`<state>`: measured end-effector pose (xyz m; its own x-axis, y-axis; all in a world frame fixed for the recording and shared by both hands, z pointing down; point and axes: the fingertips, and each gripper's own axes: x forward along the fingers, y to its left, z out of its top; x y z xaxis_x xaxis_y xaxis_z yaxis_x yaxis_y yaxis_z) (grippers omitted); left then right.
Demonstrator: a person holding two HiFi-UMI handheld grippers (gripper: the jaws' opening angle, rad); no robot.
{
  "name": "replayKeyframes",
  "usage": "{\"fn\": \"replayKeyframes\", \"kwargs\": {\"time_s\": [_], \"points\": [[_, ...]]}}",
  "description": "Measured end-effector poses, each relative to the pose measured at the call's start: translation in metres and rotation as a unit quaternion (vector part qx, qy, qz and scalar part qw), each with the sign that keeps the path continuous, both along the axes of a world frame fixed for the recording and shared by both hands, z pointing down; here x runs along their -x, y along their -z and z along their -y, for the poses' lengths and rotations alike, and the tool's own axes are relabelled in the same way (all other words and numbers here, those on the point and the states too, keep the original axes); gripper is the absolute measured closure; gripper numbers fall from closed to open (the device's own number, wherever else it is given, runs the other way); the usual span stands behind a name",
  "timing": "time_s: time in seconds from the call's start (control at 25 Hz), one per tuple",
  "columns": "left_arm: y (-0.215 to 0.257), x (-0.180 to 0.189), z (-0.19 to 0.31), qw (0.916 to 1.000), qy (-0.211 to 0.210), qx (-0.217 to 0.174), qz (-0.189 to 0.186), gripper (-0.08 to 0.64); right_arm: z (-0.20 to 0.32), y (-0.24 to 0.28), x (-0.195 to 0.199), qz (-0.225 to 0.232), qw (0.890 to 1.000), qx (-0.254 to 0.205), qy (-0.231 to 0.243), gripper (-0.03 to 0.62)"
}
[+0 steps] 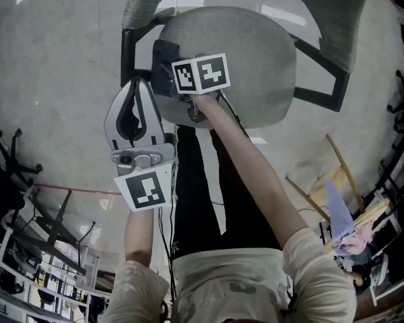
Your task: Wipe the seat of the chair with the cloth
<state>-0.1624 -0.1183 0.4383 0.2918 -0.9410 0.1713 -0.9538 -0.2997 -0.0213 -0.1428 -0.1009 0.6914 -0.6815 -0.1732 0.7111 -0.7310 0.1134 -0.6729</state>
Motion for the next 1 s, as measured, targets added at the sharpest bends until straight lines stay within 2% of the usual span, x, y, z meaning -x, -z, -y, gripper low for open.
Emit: {"fn": "replayKeyframes", "kwargs": {"time_s": [0.32,0.64,1.0], "points": [[-0.003,-0.025,-0.007,0.9998,-0.006,0.009,-0.015,0.545,-0.009,0.0,-0.055,-0.054,0.998,-0.016,0.003,0.542],[-0.004,-0.073,-0.017,0.9989,-0.036,0.014,-0.028,0.545,-0.021,-0.003,-0.13,-0.086,0.996,-0.012,-0.035,0.543],[0.0,-0.127,-0.025,0.9957,-0.086,0.012,-0.033,0.545,-0.031,-0.003,-0.203,-0.139,0.989,-0.031,-0.041,0.542]]}}
